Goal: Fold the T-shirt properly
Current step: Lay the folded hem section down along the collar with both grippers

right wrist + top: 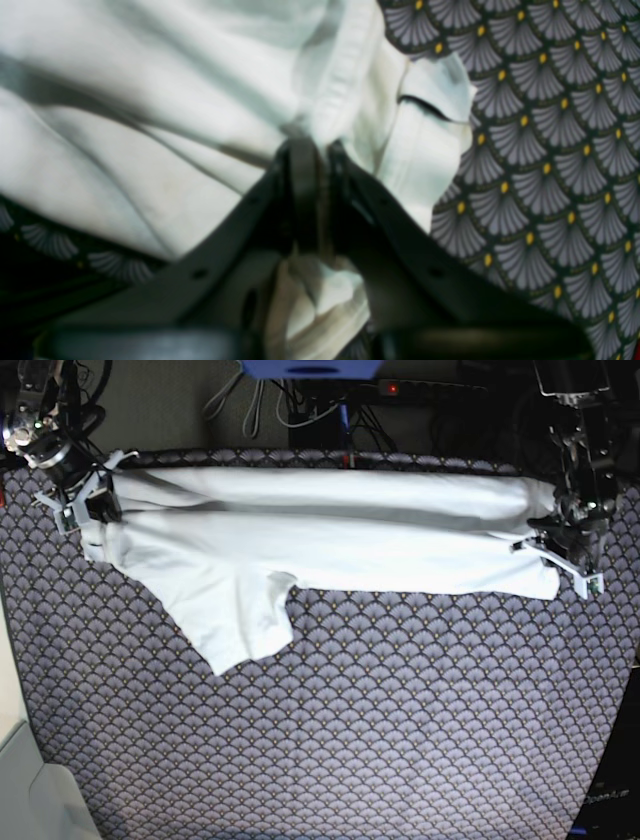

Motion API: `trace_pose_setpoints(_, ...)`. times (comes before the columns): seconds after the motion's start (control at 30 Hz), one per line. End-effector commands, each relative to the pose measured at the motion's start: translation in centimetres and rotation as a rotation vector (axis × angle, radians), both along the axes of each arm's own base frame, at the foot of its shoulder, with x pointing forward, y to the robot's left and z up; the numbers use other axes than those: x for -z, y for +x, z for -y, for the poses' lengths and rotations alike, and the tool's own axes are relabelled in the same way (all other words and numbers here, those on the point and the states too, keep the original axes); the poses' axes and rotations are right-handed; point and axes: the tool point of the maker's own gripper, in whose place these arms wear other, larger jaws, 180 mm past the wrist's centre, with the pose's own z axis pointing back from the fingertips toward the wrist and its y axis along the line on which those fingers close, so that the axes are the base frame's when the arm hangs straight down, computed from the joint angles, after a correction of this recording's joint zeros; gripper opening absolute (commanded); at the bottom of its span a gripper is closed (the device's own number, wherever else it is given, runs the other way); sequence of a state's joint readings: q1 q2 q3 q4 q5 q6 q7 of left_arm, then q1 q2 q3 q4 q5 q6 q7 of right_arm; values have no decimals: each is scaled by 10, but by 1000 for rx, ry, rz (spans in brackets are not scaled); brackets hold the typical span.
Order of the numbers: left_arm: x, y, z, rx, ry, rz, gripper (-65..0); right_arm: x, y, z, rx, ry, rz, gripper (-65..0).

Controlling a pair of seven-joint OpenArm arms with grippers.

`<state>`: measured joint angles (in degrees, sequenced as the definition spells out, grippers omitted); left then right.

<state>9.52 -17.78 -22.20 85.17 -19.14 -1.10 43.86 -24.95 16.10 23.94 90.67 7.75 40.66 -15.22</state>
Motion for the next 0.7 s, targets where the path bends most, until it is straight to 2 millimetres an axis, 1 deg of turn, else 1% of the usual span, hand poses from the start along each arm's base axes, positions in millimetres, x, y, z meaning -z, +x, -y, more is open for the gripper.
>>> trace_pose_setpoints(0.0, -6, 0, -8, -6, 21, -4, -645, -8, 3, 10, 6, -28, 21, -557)
trace_pose_setpoints(0.1, -5, 0, -7, -1, 22, -11, -643, -8, 3, 11, 6, -32, 20, -452)
trace_pose_setpoints(0.13, -4, -1, -7, 1, 23, -15, -632, -10, 3, 14, 4, -39, 20, -424)
trace_pose_setpoints(0.17, -4, -2, -7, 1, 23, -18, -606, -10, 4, 15, 2, -43, 20, -396)
trace_pose_setpoints(0.2, -4, -3, -9, -4, 24, -18, -564, -11, 4, 14, 1, -43, 23, -378)
trace_pose_setpoints(0.27, -4, -4, -9, -5, 24, -19, -452, -13, 5, 16, 3, -46, 28, -369)
trace_pose_setpoints(0.33, -3, -5, -9, -5, 24, -21, -325, -20, 6, 29, 40, -60, 49, -369)
trace_pose_setpoints(0.37, -1, -8, -9, -5, 24, -30, -261, -23, 6, 35, 56, -70, 58, -369)
trace_pose_setpoints(0.43, 1, -12, -9, -2, 26, -30, -181, -32, 8, 43, 70, -89, 78, -369)
trace_pose_setpoints(0.47, 1, -12, -8, 0, 26, -31, -160, -37, 10, 45, 75, -97, 90, -369)
trace_pose_setpoints(0.5, 0, -12, -8, 0, 25, -29, -154, -41, 11, 47, 76, -107, 101, -369)
trace_pose_setpoints(0.6, 1, -12, -7, -2, 22, -29, -162, -53, 13, 51, 81, -127, 131, -367)
trace_pose_setpoints(0.67, 1, -12, -6, -2, 21, -29, -165, -54, 11, 53, 84, -132, 127, -367)
